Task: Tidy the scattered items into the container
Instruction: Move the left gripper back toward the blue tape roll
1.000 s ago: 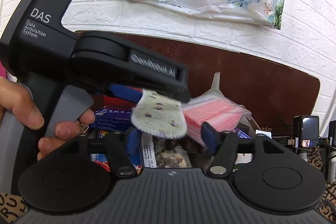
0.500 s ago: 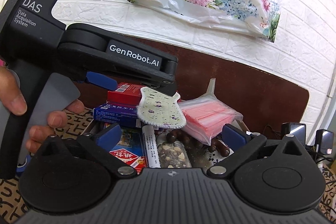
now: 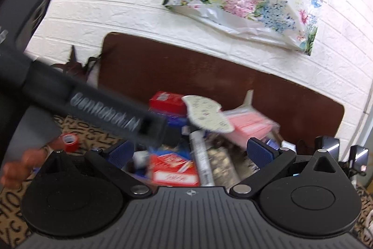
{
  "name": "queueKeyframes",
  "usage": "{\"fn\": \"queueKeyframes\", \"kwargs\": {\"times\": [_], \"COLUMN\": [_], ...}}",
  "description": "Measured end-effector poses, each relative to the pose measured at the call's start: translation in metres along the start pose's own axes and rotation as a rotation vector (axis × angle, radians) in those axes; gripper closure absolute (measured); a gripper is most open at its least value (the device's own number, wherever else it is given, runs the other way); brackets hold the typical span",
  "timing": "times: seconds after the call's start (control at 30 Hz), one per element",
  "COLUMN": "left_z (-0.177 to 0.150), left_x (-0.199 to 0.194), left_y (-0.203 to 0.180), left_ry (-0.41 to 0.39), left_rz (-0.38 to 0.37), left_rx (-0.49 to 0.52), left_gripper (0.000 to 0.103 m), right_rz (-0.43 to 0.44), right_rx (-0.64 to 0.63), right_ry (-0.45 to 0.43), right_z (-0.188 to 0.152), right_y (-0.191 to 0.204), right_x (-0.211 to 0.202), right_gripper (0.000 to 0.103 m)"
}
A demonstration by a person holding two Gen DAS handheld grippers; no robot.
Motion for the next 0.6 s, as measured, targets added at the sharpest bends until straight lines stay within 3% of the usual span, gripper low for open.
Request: {"fn": "queueKeyframes", "kwargs": {"times": [0.13,0.37,0.6], "left_z": [-0.032,-0.086,-0.1], "left_x": [-0.027,-0.068,-0.109], "left_y": [0.02,0.063,0.106], "left_ry": [0.018,0.069,0.02], "left_rz": [0.007,0.059,0.156], "left_rx": [-0.08,-0.225,-0.284], "left_gripper": [0.0,0.0,0.0], "right_rz": [0.034,0.172,0.234], "right_rx": [0.005,0.08,0.159], "right_ry": [0.017,0.084,0.155], "right_z": [-0.009,-0.032,-0.044], "right_y": [0.024,0.077,0.118], "right_x": [-0.014,-0.037,-0.045], "right_gripper": [0.0,0.0,0.001]}}
Point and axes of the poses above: each gripper's, at about its wrist camera, not at the fingertips, and x roughly the way its jaws point, y to its left, z to its top, the point moved 6 cm from there along x, roughly the way its jaws point, and after that the axes turned 8 degrees about -x, right-handed, at the moved point
